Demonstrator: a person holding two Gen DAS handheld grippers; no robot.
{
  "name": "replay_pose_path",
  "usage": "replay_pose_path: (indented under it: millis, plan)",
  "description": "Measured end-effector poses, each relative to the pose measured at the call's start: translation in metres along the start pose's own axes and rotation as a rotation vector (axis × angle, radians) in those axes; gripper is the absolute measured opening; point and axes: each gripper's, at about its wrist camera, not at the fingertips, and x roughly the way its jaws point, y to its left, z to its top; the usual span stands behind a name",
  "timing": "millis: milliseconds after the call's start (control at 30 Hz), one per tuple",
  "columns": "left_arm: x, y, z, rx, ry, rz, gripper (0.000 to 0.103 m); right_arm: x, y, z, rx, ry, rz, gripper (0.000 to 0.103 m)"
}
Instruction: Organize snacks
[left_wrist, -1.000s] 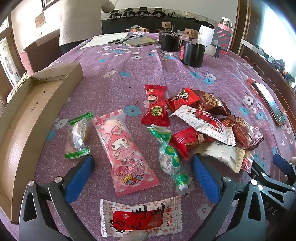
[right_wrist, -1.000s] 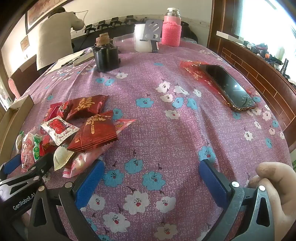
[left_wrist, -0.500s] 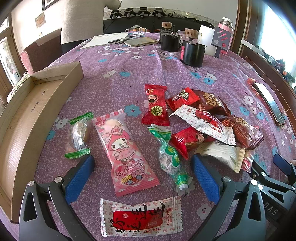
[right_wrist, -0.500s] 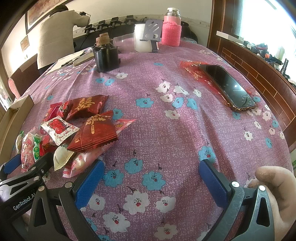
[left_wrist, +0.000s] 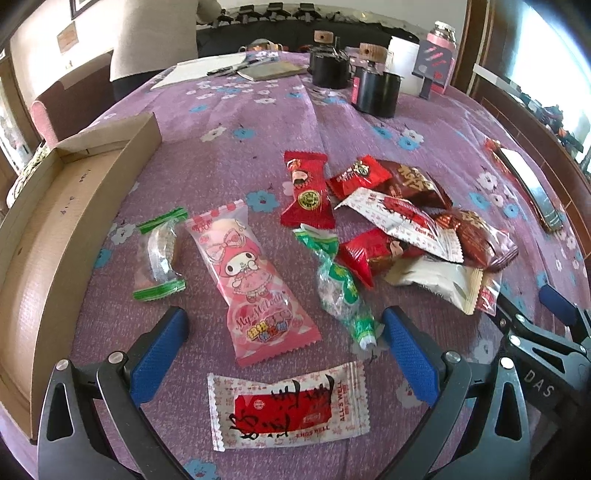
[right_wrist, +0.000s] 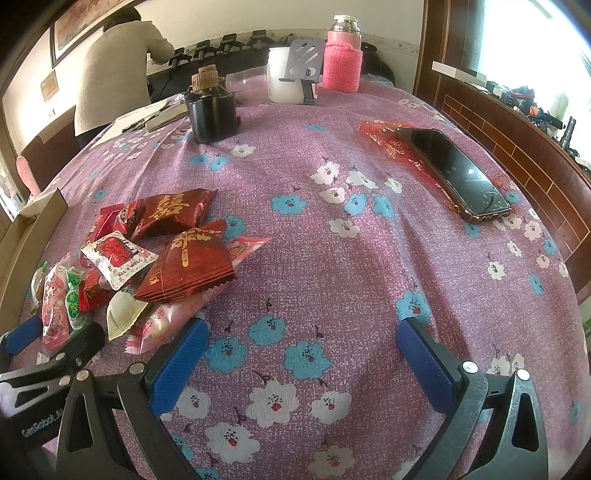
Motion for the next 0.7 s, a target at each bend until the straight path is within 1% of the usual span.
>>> replay_pose_path:
  millis: [200,433,500,567,700]
  plan:
    - [-0.002,-0.001,0.000,0.000,0.007,0.006,0.103,0.000,0.000,0.000,0.000,0.000,0.000,0.103]
    - [-0.003,-0.003,-0.003,-0.027,-0.011,0.019,0.103,0.000,0.000,0.000,0.007,0.003,-0.001,0.103]
    - [-0.003,-0.003,-0.003,-0.024,-0.007,0.022,0.103,-0.001,-0.001,-0.001,0.014,0.025,-0.003,0.103]
    - [-0.004,-0.002,-0.003,-0.018,-0.004,0.016,0.103,-0.004,-0.003,-0.003,0.025,0.076,0.002,0.103]
    - [-0.007,0.000,-0.006,0.003,0.002,-0.019,0.103,-0.010,-0.002,-0.012,-0.018,0.087,0.023,0.103]
